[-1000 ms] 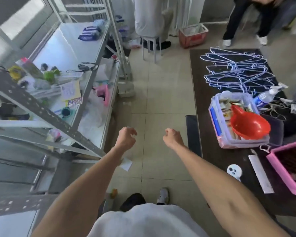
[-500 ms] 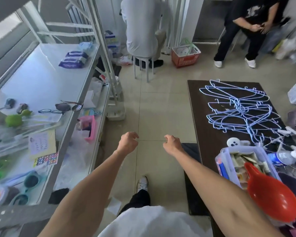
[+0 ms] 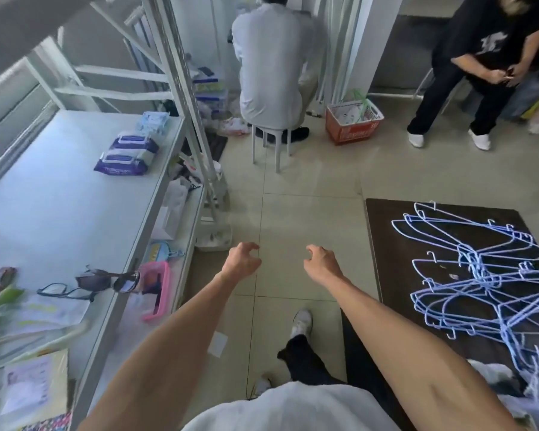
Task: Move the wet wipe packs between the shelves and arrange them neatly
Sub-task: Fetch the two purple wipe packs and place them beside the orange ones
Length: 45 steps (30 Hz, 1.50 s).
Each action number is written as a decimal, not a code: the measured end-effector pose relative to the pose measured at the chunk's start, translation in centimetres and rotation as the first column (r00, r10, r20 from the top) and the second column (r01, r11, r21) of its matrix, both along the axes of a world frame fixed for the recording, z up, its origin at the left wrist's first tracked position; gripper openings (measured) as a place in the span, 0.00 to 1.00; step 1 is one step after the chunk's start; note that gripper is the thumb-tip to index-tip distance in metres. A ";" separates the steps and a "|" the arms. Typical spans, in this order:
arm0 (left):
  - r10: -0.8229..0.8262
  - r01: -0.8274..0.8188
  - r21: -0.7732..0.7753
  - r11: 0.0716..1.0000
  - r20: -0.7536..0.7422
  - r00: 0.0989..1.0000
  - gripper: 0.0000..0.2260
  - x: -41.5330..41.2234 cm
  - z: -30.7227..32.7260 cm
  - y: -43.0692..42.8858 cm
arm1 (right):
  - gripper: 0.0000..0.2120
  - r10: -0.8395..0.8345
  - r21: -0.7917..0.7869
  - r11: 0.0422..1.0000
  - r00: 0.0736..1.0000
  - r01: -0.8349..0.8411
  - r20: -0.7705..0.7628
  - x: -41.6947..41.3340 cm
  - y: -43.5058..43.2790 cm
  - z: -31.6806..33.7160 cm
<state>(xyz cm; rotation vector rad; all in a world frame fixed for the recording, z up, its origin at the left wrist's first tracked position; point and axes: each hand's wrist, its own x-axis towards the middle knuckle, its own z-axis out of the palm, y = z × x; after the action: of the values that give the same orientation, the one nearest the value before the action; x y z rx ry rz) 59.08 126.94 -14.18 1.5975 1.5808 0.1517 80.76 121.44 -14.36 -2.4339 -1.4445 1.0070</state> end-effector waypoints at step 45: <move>0.989 -0.994 0.002 -0.113 -0.100 -0.113 0.43 -22.8 -0.1 40.4 | 0.11 0.838 0.246 0.544 0.531 -0.802 -0.121 -30.5 60.6 2.7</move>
<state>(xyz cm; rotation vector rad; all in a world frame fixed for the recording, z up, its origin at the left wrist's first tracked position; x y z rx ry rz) 36.27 167.35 -14.33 -0.1645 2.5012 0.8637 50.30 182.02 -11.70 -1.3491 -2.5342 1.1674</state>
